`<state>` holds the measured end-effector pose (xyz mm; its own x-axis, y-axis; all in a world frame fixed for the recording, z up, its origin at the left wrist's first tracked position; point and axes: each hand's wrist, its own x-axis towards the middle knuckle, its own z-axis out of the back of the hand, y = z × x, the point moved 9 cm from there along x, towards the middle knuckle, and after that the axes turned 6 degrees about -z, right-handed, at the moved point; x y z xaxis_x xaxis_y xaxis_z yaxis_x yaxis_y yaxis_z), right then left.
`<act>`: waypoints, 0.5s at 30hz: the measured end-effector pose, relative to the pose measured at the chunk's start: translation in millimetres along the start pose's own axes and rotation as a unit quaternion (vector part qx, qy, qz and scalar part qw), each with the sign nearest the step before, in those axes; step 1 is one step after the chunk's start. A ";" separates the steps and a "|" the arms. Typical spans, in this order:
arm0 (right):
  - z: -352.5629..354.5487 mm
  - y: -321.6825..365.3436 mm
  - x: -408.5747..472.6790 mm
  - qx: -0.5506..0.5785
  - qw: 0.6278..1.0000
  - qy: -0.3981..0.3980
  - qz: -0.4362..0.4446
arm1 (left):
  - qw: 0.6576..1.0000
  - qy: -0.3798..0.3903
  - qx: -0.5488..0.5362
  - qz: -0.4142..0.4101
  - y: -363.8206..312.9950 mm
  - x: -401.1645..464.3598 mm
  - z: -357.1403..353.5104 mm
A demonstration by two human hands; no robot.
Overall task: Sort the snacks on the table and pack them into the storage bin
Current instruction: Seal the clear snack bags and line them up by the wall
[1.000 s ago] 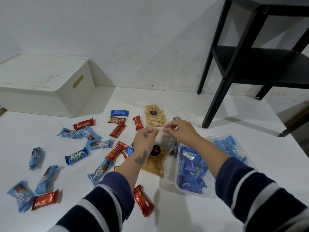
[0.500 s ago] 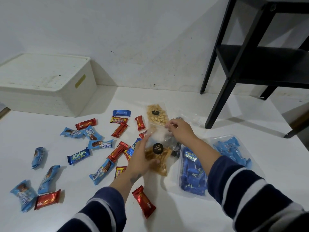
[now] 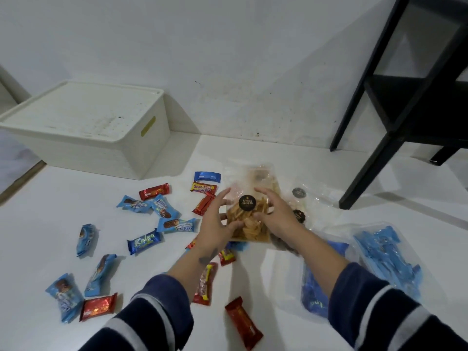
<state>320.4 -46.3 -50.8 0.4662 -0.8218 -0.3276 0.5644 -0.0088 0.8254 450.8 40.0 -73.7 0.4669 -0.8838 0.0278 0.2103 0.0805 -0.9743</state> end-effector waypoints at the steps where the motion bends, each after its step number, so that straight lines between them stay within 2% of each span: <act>1: -1.0 12.1 7.6 -0.007 1.000 -0.003 0.007 | 1.000 0.002 -0.010 0.003 0.9 9.5 6.8; 3: -3.3 34.9 26.4 -0.024 0.999 -0.011 0.021 | 1.000 0.003 0.011 0.004 3.6 29.7 24.7; 6: -8.8 63.6 61.7 -0.038 0.999 -0.017 0.025 | 0.983 0.010 0.182 -0.017 14.7 63.5 64.3; 9: -13.4 85.8 104.1 -0.033 0.998 -0.051 0.029 | 0.921 0.086 0.378 -0.037 43.1 96.8 89.8; 11: -21.7 99.3 133.8 -0.014 0.997 -0.067 0.031 | 0.866 0.158 0.474 -0.007 73.2 117.3 98.6; 13: -33.5 110.9 165.4 -0.001 0.996 -0.074 0.039 | 0.832 0.198 0.519 0.006 94.9 138.5 103.6; 15: -47.0 120.9 197.0 0.006 0.996 -0.075 0.044 | 0.812 0.226 0.537 0.004 109.2 154.1 103.9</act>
<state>512.5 -182.5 -37.2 0.4061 -0.8954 -0.1825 0.5166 0.0602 0.8541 635.0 -39.6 -152.6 0.1594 -0.9407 -0.2995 0.9509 0.2279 -0.2096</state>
